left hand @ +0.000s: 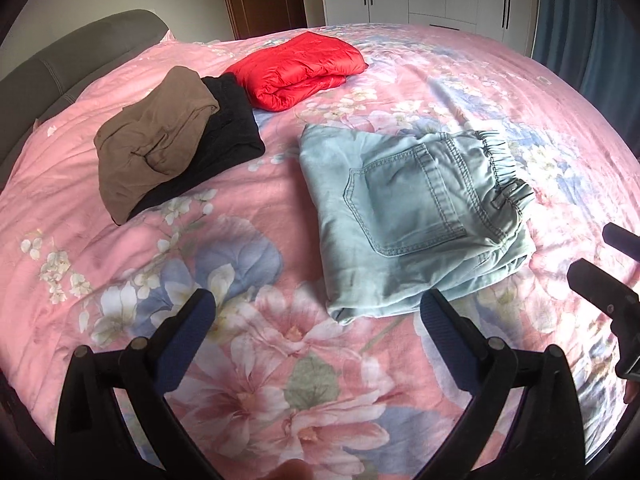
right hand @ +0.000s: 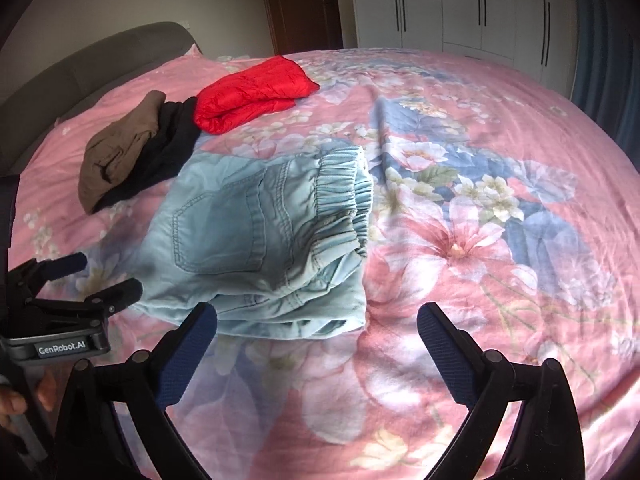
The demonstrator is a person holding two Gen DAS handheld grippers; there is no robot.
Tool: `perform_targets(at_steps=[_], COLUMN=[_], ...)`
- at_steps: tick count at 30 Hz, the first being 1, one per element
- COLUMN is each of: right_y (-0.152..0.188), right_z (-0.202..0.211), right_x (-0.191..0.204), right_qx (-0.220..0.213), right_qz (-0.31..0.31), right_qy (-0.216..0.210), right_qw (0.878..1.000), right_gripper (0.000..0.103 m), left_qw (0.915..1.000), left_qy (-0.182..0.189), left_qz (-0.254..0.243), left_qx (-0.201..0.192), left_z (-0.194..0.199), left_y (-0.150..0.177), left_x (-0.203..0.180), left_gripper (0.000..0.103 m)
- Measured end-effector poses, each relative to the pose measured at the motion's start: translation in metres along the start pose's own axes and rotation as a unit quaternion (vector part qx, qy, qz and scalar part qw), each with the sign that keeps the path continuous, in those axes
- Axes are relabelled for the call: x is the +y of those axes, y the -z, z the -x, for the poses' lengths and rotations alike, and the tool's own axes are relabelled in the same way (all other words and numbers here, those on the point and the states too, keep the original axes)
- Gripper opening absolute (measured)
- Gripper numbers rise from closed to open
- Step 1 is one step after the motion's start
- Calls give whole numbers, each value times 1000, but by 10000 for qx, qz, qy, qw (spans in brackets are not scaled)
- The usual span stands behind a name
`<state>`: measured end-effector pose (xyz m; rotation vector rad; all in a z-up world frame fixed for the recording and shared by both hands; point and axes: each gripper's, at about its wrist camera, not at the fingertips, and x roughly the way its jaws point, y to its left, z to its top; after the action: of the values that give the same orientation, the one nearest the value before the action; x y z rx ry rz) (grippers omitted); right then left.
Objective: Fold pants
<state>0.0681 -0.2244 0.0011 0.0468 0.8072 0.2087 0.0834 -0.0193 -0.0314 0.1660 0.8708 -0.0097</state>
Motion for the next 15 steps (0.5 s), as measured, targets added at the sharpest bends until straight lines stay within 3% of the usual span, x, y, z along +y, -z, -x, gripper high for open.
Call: perform_targets(at_steps=[8, 15], right_y=[-1, -2], right_z=[60, 98], right_x=[17, 32], right_qx=[-438, -791], right_qz=[293, 533], right_qy=[-169, -251], right_qw=[9985, 9951], right_gripper=[100, 100], left_qw=[9986, 9967], left_qy=[126, 61], left_qz=[180, 295], left_qx=[-490, -754], left_z=[69, 101], left_y=[7, 13], left_x=[5, 10], left_gripper=[102, 102])
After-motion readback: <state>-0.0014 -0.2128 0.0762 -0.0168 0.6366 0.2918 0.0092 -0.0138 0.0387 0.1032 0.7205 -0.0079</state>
